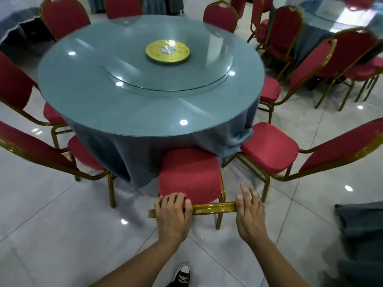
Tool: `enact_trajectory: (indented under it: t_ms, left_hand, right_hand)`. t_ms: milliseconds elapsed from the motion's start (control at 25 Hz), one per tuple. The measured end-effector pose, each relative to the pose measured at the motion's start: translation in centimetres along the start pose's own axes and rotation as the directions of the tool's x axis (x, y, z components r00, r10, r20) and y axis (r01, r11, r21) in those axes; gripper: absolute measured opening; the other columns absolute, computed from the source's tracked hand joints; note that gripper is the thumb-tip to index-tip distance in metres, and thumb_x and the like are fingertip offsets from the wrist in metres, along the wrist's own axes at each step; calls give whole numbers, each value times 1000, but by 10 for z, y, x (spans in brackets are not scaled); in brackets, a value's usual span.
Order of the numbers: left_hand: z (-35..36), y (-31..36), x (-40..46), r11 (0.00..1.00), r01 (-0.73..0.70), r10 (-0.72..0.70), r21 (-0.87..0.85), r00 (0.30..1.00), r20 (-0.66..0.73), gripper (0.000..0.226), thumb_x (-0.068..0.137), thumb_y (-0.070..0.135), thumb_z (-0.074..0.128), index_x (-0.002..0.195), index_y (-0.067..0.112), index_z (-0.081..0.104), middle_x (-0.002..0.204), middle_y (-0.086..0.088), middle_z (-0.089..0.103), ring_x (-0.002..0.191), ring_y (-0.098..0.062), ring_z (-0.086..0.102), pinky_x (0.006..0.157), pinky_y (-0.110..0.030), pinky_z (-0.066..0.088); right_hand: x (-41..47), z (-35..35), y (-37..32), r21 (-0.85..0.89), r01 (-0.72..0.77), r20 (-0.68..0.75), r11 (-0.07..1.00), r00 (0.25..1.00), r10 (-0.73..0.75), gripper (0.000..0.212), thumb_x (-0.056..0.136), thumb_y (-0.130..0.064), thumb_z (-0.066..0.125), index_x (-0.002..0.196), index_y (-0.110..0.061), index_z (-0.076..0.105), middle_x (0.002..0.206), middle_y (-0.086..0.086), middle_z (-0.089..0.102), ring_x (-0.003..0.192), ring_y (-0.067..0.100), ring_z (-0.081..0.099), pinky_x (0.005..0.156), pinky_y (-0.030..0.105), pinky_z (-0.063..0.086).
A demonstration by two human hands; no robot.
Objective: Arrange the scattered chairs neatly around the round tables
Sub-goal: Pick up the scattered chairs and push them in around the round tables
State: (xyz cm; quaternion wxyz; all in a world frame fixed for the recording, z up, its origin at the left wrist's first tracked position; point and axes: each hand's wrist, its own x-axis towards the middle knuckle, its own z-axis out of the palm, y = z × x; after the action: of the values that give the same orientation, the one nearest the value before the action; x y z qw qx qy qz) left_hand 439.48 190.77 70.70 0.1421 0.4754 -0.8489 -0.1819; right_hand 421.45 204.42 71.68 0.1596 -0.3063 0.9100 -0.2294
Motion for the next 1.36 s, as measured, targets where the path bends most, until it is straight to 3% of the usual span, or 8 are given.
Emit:
enact_trajectory:
  t_ms: [120, 280, 520, 720, 1000, 1120, 1280, 1360]
  left_hand:
    - [14, 31, 12, 999, 36, -36, 16, 999, 15, 42, 99, 46, 20, 99, 30, 59, 97, 9, 61, 96, -14, 56, 108, -42, 35]
    - [32, 77, 32, 996, 92, -92, -14, 996, -16, 45, 98, 45, 19, 96, 27, 60, 92, 6, 62, 89, -16, 56, 106, -43, 37]
    - [36, 97, 27, 983, 181, -182, 26, 983, 35, 51, 94, 50, 9, 89, 26, 54, 84, 5, 59, 83, -19, 53, 89, -42, 41]
    - [40, 118, 5, 946, 308, -310, 104, 951, 7, 57, 94, 51, 5, 84, 29, 57, 72, 7, 60, 74, -16, 55, 84, -37, 38]
    - [50, 109, 21, 922, 383, -379, 51, 922, -76, 65, 94, 45, 9, 105, 24, 70, 97, 2, 69, 93, -17, 57, 95, -39, 40]
    - [56, 114, 24, 910, 388, -390, 149, 921, -18, 55, 100, 42, 19, 101, 23, 72, 95, 2, 70, 92, -18, 60, 95, -40, 40]
    - [44, 146, 52, 774, 626, -632, 93, 753, 186, 44, 102, 51, 27, 100, 33, 67, 98, 1, 66, 95, -21, 55, 98, -46, 34]
    - [46, 177, 68, 812, 580, -578, 65, 784, 225, 34, 100, 53, 31, 100, 38, 62, 100, 3, 65, 98, -21, 55, 103, -47, 36]
  right_hand:
    - [36, -18, 15, -32, 11, 45, 999, 999, -9, 63, 100, -49, 6, 159, -31, 16, 165, 5, 19, 153, 20, 9, 122, 52, 10]
    - [89, -41, 38, -19, 52, 36, 998, 998, -51, 68, 97, -52, 3, 159, -28, 20, 163, 6, 25, 152, 23, 15, 121, 53, 12]
    - [107, -43, 65, 21, 128, 105, 992, 986, -130, 73, 97, -67, 1, 155, -33, 29, 154, 6, 36, 144, 28, 28, 119, 55, 16]
    - [110, -51, 83, 9, 224, 182, 974, 958, -222, 62, 101, -61, 7, 155, -37, 26, 151, 1, 37, 143, 23, 27, 121, 56, 9]
    - [138, -59, 75, 34, 325, 299, 945, 899, -319, 74, 91, -71, -6, 155, -43, 18, 156, 0, 30, 147, 23, 21, 122, 55, 3]
    - [155, -70, 85, 45, 354, 400, 934, 851, -341, 66, 98, -68, 8, 155, -39, 25, 156, 1, 32, 147, 25, 23, 123, 53, 6]
    - [172, -94, 103, 110, 405, 464, 908, 787, -407, 60, 102, -60, 26, 152, -29, 34, 151, 0, 40, 139, 23, 37, 117, 42, 28]
    - [182, -113, 114, 153, 440, 472, 885, 754, -456, 54, 104, -54, 30, 152, -28, 35, 149, -3, 42, 135, 20, 41, 113, 37, 33]
